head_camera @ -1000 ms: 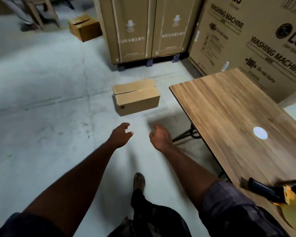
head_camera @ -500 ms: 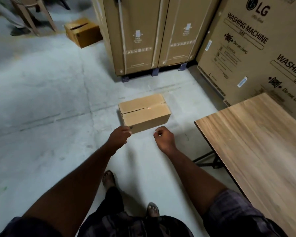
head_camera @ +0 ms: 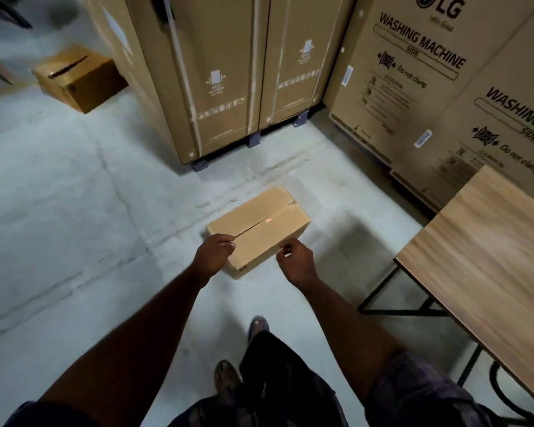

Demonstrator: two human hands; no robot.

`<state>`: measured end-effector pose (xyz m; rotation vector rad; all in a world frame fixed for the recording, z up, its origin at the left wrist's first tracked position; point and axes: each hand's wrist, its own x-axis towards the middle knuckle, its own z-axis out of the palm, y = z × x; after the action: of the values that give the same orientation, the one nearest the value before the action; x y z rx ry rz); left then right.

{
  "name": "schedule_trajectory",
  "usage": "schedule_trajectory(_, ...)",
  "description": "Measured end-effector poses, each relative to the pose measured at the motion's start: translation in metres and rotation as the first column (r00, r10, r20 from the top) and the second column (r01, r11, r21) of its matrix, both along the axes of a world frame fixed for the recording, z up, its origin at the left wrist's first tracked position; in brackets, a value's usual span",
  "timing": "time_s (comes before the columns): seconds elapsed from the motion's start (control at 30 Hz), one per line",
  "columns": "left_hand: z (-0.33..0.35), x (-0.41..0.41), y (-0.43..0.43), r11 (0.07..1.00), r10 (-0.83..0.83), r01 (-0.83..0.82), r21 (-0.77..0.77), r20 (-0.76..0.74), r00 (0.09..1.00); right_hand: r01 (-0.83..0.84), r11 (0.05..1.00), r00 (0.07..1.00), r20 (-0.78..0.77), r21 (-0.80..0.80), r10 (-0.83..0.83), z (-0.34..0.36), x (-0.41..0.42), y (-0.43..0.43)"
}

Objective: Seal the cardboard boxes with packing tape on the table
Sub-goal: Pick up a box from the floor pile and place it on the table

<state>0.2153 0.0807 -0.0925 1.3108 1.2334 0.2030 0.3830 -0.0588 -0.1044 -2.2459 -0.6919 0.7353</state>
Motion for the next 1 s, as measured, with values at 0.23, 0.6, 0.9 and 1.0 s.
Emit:
schedule_trajectory(0.23,-0.022,0.065,0.091,0.984,-0.177,0.177,-0.005,-0.052,0.983,0.154,0.988,0.987,-0.047,-0.019,-0.155,-0.032,0.039,0.072)
schedule_trajectory(0.6,-0.057,0.157,0.209,0.883,-0.465,0.465,-0.058,-0.225,0.856,0.465,0.88,0.849,-0.233,-0.101,-0.475,-0.055,0.113,0.152)
schedule_trajectory(0.9,-0.136,0.244,0.286,0.746,-0.661,0.648,-0.156,-0.293,0.691,0.653,0.711,0.639,-0.314,-0.26,-0.702,-0.145,0.163,0.189)
schedule_trajectory(1.0,-0.208,0.27,0.315,0.721,-0.69,0.654,-0.229,-0.317,0.651,0.709,0.621,0.517,-0.353,-0.333,-0.78,-0.229,0.172,0.21)
